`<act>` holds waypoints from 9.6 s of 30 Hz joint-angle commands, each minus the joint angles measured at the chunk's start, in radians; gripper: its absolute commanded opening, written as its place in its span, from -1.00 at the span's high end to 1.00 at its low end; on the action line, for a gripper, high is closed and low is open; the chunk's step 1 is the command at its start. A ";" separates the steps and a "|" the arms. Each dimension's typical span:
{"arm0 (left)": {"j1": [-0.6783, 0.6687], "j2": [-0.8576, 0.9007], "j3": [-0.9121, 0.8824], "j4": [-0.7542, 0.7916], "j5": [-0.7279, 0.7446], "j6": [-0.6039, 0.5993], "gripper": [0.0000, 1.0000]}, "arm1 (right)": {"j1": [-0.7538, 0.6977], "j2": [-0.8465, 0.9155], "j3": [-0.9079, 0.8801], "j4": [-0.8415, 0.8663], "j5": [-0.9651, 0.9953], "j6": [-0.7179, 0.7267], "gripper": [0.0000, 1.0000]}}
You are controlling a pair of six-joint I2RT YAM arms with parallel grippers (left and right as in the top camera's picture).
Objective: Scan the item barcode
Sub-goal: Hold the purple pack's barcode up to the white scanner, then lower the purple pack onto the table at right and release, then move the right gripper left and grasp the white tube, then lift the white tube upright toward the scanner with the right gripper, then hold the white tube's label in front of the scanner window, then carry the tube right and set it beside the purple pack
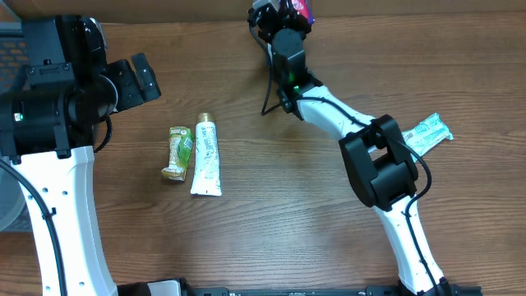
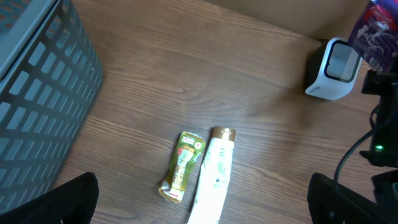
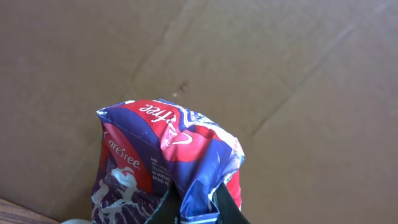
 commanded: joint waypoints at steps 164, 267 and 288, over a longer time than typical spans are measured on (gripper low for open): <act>0.002 -0.006 0.007 0.003 -0.006 -0.010 -0.99 | -0.111 -0.607 -0.326 -1.104 -1.313 1.074 0.93; 0.002 -0.006 0.007 0.003 -0.006 -0.010 -0.99 | -0.035 -0.088 -0.065 -0.283 0.175 -0.309 0.93; 0.002 -0.006 0.007 0.003 -0.006 -0.010 -1.00 | -0.246 -0.661 -0.121 -1.506 -0.658 1.476 0.93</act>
